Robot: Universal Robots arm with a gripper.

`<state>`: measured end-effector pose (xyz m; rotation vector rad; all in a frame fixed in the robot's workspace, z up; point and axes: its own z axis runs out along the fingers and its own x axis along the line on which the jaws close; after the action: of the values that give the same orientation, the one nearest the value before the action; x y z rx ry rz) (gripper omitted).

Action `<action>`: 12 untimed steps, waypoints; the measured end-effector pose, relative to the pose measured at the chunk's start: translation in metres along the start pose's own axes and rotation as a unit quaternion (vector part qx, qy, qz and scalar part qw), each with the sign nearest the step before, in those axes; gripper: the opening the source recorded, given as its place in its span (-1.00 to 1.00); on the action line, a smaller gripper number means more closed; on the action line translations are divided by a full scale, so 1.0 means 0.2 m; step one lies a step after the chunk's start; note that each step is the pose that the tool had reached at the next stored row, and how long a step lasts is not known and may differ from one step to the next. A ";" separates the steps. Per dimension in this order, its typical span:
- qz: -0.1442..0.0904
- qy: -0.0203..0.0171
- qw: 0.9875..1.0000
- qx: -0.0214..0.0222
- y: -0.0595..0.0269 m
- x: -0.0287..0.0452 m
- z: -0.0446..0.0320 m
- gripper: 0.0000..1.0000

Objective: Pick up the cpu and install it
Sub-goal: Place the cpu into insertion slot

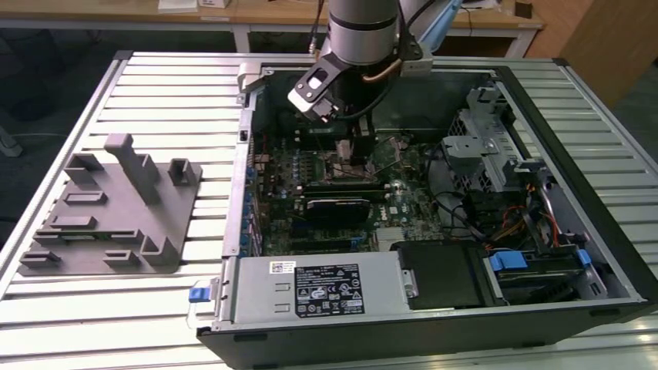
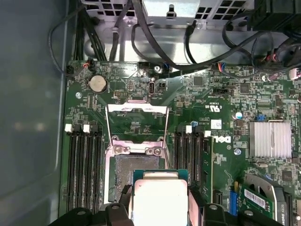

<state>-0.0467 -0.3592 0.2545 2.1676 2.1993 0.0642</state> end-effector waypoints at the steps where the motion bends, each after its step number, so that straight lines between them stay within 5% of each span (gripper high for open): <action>1: -0.002 0.000 1.000 0.000 0.000 0.001 0.003 0.08; 12: -0.015 0.001 1.000 0.000 -0.004 0.017 0.062 0.08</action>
<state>-0.0467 -0.3559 0.2420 2.1338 2.2330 0.0655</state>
